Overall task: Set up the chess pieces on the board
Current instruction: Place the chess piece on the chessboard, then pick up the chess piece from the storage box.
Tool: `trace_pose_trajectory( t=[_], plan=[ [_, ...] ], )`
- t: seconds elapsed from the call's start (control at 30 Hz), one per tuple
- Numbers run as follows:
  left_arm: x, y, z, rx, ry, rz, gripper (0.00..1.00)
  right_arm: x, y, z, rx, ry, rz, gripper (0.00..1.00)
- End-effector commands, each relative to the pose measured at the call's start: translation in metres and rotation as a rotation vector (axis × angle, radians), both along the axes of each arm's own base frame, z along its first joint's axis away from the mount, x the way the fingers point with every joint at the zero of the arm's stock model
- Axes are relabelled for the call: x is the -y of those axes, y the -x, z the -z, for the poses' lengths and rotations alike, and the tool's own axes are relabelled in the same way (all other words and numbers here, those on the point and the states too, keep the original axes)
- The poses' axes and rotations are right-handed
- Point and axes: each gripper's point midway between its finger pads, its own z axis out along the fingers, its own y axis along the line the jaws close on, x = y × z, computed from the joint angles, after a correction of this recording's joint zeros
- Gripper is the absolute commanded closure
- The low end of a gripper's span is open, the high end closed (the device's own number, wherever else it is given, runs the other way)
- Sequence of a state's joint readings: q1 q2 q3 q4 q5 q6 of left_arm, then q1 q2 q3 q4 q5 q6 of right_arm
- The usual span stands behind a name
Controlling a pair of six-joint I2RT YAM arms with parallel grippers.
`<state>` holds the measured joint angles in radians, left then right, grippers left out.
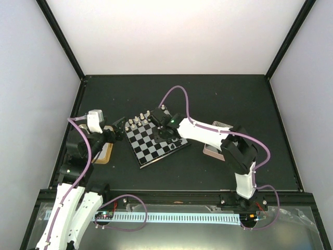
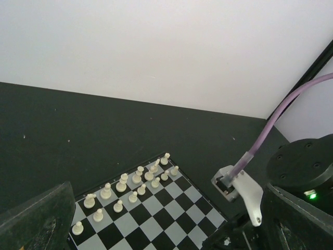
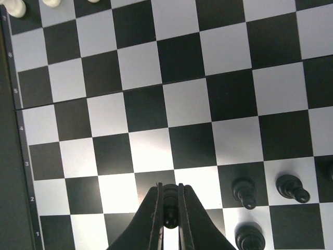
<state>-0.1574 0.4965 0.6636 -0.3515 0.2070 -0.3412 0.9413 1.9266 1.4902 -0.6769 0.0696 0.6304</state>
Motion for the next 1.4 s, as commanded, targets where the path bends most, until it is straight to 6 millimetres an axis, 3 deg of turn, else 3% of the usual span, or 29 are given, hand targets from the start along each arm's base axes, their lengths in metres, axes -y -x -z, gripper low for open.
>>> trace_pose_trajectory(
  t=[0.0,0.23,0.6,0.8,1.0,1.07,1.17,1.37],
  plan=[
    [0.000,0.003,-0.003,0.013,0.001,0.005,0.01,0.003,0.001,0.010,0.026,0.100,-0.006,0.95],
    [-0.001,0.003,-0.003,0.014,0.000,0.000,0.01,0.013,0.001,0.036,0.003,0.191,0.015,0.95],
    [-0.001,0.003,-0.003,0.014,0.000,0.000,0.01,0.009,0.005,0.045,-0.026,0.177,-0.005,0.89],
    [0.000,0.003,-0.004,0.016,0.001,0.002,0.01,0.002,0.003,0.032,-0.011,0.141,-0.006,0.77],
    [0.000,0.003,-0.005,0.023,0.002,0.004,0.01,0.009,-0.002,-0.014,0.067,0.054,0.034,0.74],
    [0.000,0.004,-0.005,0.024,0.002,0.005,0.01,0.019,-0.005,-0.032,0.100,0.028,0.068,0.74],
    [0.000,0.004,-0.005,0.026,0.003,0.004,0.01,0.052,-0.010,-0.053,0.148,0.010,0.147,0.74],
    [0.003,0.000,-0.003,0.017,0.005,0.020,0.01,0.161,-0.013,-0.061,0.204,0.036,0.388,0.74]
  ],
)
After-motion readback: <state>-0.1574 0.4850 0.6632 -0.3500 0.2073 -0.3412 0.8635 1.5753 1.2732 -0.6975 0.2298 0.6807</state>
